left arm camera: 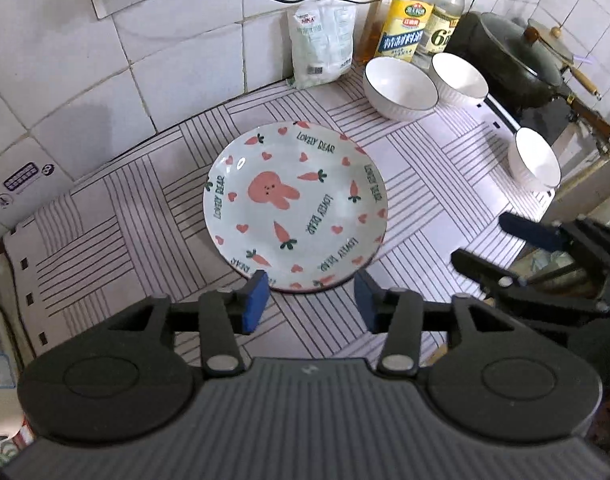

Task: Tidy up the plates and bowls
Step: 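Withdraw both grippers and move the left gripper toward a white bowl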

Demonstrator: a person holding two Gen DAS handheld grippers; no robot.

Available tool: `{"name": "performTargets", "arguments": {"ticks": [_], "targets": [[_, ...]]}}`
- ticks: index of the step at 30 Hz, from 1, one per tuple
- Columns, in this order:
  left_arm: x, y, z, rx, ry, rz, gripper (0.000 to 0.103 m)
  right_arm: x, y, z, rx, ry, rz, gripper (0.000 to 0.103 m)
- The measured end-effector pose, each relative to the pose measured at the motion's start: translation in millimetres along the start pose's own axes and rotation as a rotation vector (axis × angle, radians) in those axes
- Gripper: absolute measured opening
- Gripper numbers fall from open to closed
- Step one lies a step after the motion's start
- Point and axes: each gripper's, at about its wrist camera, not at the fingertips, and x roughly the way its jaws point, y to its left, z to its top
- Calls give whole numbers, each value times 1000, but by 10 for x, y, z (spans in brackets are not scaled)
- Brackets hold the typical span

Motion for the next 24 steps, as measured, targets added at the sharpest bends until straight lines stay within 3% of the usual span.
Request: {"name": "performTargets", "arguments": {"ticks": [3, 6, 9, 11, 13, 18, 24], "targets": [[-85, -101, -46, 16, -1, -5, 54, -122, -44, 33, -14, -8, 7, 58], [-183, -238, -90, 47, -16, 1, 63, -236, -102, 25, -36, -20, -14, 68], [-279, -378, -115, 67, -24, 22, 69, -333, -181, 10, -65, -27, -27, 70], [-330, -475, -116, 68, -36, 29, 76, -386, -249, 5, -84, -27, -36, 77], [-372, -572, -103, 53, -45, 24, 84, -432, -343, -5, -85, -19, -26, 94], [-393, -821, -19, 29, -71, 18, 94, -578, -704, -5, -24, -9, 51, 95], [-317, -1152, 126, 10, -102, 33, 101, -690, -1031, 21, -113, -16, -48, 99]]}}
